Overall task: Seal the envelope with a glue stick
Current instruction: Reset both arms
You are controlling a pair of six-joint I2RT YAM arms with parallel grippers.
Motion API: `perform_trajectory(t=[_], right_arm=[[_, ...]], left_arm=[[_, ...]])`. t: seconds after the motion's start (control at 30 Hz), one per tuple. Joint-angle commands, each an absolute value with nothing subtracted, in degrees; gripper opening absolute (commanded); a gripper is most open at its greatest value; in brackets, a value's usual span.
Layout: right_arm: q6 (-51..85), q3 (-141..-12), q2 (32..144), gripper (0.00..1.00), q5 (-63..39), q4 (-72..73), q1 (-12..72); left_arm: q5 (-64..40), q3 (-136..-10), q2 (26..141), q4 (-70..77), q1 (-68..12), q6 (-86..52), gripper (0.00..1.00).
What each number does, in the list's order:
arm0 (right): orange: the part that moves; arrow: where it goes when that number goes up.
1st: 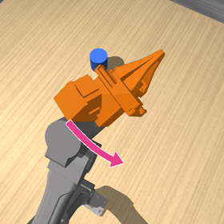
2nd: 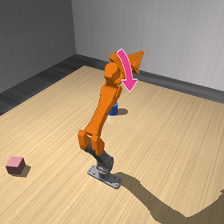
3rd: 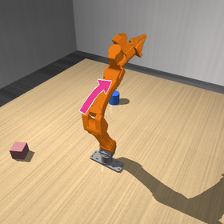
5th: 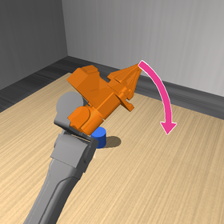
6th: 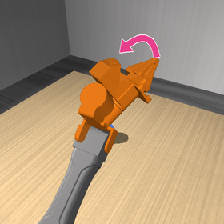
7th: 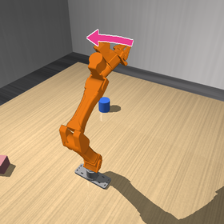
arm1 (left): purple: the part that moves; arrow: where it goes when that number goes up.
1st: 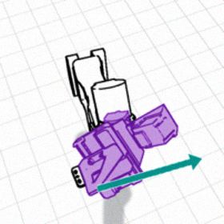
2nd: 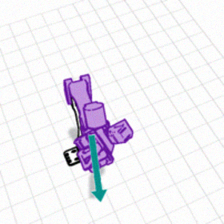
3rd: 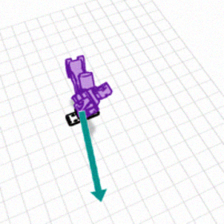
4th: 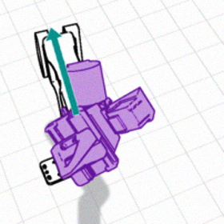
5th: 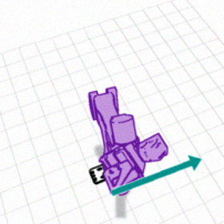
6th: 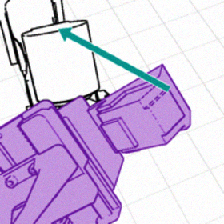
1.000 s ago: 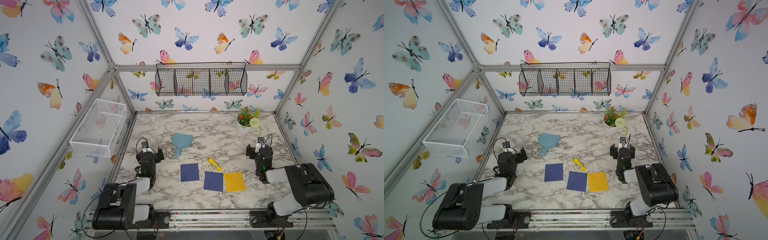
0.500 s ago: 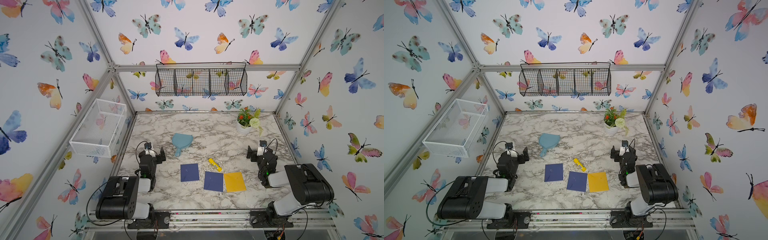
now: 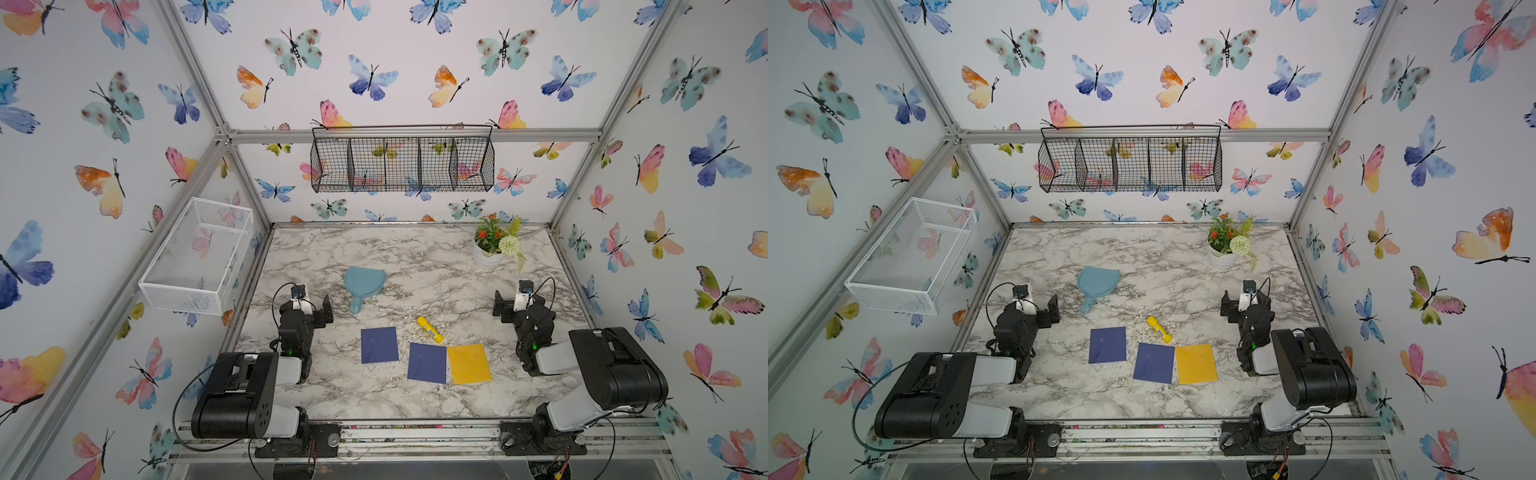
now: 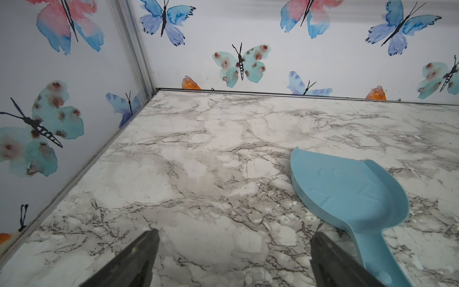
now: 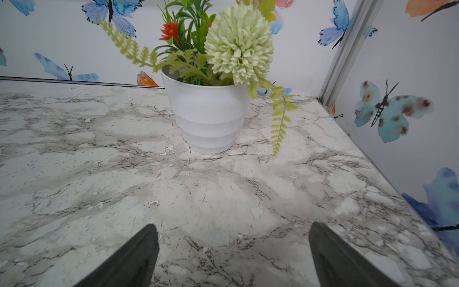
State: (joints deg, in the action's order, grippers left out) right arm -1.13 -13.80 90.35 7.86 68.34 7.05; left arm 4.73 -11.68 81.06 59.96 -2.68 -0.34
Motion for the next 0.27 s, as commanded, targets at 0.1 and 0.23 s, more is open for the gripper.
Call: perform_trajectory(t=[0.1, 0.23], right_arm=[[-0.79, -14.08, 90.18, 0.99, 7.47, 69.27, 6.77], [-0.79, -14.07, 90.18, 0.99, 7.47, 69.28, 6.77]], left_arm=[[3.66, -12.44, 80.77, 60.58, -2.48, 0.18, 0.98], [3.67, -12.21, 80.62, 60.75, -2.44, 0.18, 0.98]])
